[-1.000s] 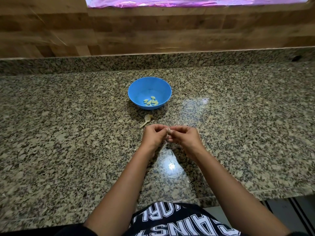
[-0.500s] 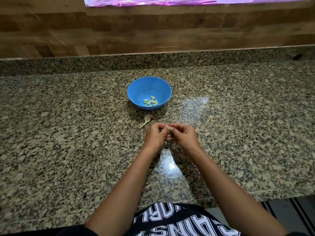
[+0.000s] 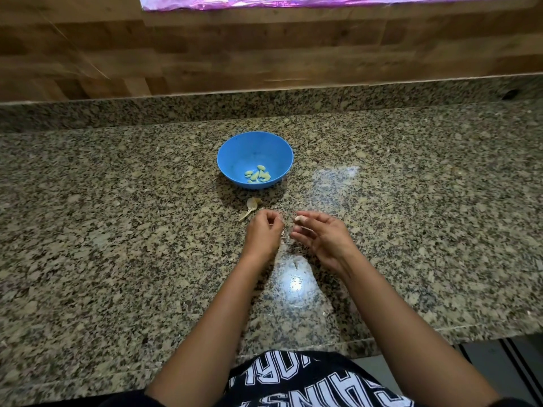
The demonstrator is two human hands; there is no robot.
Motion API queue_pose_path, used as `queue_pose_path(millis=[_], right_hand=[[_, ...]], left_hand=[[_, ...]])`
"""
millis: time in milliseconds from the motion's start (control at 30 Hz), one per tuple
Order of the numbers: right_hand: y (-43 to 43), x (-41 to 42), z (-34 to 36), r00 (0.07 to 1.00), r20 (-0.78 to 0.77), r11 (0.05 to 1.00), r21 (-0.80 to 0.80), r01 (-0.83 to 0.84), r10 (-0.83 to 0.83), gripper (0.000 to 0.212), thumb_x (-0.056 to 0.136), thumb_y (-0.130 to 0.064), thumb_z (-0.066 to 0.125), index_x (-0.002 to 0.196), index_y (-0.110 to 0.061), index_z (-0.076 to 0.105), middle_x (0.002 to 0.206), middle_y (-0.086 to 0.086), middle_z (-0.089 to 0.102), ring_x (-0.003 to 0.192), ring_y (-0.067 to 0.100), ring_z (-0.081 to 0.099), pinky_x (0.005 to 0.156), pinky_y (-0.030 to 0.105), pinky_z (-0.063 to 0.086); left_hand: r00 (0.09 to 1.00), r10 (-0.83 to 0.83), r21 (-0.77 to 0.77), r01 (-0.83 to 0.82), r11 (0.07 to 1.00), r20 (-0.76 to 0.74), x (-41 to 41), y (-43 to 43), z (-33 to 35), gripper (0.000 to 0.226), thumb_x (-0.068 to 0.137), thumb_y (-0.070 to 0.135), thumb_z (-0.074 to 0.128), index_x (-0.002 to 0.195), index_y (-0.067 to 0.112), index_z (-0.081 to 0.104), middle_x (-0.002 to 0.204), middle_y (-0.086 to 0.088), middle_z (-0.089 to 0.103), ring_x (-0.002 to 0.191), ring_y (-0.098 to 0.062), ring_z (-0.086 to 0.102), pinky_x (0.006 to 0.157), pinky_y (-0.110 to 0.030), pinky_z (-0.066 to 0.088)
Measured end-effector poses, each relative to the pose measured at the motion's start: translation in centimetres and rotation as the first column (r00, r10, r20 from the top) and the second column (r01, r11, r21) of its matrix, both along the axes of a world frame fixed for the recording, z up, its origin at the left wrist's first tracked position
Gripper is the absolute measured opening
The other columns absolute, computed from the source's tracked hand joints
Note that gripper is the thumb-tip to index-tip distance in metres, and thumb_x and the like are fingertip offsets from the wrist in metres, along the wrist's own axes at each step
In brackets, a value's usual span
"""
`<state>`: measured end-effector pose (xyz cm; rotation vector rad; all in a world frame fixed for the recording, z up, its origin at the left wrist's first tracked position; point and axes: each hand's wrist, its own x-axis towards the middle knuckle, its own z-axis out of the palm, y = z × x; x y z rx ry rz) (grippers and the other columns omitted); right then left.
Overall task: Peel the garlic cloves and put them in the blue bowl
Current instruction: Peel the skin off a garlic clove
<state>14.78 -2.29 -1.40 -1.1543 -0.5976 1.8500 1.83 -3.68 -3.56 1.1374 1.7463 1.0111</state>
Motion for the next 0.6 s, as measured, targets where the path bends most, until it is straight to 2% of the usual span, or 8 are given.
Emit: queue_pose_path(millis=[67,133,200,267,367,467,600], right_hand=[[0.03,0.03,-0.01,1.000,0.004,1.000,-0.009,0.016,-0.016,0.015,0.088,0.006,0.053,0.101,0.009,0.059,0.082,0.015,0.062,0.067,0.022,0.061,0.065,0.030,0.057],[0.09,0.02,-0.06,0.999,0.028,0.999,-0.002,0.032,-0.032,0.012,0.087,0.007,0.054,0.097,0.008,0.060,0.080,0.015,0.062,0.065,0.022,0.061,0.060,0.028,0.058],[0.16,0.05,-0.17,0.998,0.051,0.999,0.014,0.040,-0.040,0.010,0.086,0.007,0.055,0.095,0.007,0.060,0.079,0.015,0.062,0.064,0.021,0.060,0.058,0.026,0.058],[0.20,0.09,-0.32,0.996,0.085,0.999,0.039,0.030,-0.034,0.009,0.086,0.006,0.056,0.093,0.006,0.061,0.077,0.014,0.062,0.062,0.020,0.060,0.057,0.025,0.057],[0.26,0.08,-0.40,0.983,0.182,0.995,0.094,-0.029,0.012,0.008,0.087,0.005,0.056,0.091,0.004,0.063,0.074,0.014,0.063,0.059,0.017,0.060,0.057,0.023,0.057],[0.33,0.07,-0.39,0.971,0.236,0.988,0.132,-0.080,0.047,0.009,0.087,0.005,0.056,0.089,0.001,0.064,0.075,0.013,0.065,0.061,0.016,0.060,0.060,0.023,0.056],[0.35,0.02,-0.59,0.974,0.213,0.981,0.160,-0.110,0.074,0.013,0.084,0.007,0.059,0.092,0.000,0.066,0.086,0.016,0.068,0.070,0.020,0.063,0.066,0.023,0.057]], left_hand=[[1.000,-0.005,0.007,0.005,1.000,0.030,-0.07,-0.17,0.21,0.009,0.091,0.012,0.055,0.089,0.020,0.054,0.088,-0.002,0.062,0.077,-0.015,0.058,0.066,-0.026,0.048],[0.999,-0.022,0.015,0.021,1.000,0.033,-0.11,-0.18,0.41,0.012,0.088,0.007,0.056,0.083,0.019,0.057,0.080,0.001,0.060,0.071,-0.013,0.056,0.062,-0.025,0.047],[0.999,-0.035,0.003,0.035,0.999,-0.015,-0.06,0.05,0.59,0.012,0.087,0.010,0.054,0.076,0.015,0.058,0.071,0.001,0.058,0.065,-0.014,0.052,0.059,-0.024,0.041],[0.999,-0.037,-0.016,0.036,0.999,-0.037,-0.02,0.20,0.70,0.013,0.085,0.017,0.056,0.073,0.016,0.058,0.070,0.000,0.059,0.066,-0.018,0.052,0.062,-0.028,0.041],[0.997,-0.071,0.000,0.071,0.997,0.024,0.02,0.30,0.66,0.007,0.082,0.025,0.070,0.083,0.019,0.067,0.081,0.002,0.068,0.075,-0.013,0.064,0.067,-0.028,0.053],[0.996,-0.087,0.025,0.086,0.996,0.022,-0.02,0.41,0.63,0.016,0.082,0.022,0.072,0.094,0.012,0.071,0.088,-0.001,0.071,0.083,-0.013,0.067,0.075,-0.028,0.056],[0.997,-0.069,0.044,0.068,0.997,0.021,-0.12,0.53,1.01,0.014,0.083,0.017,0.070,0.094,0.008,0.070,0.086,-0.003,0.070,0.074,-0.012,0.065,0.065,-0.021,0.053]])
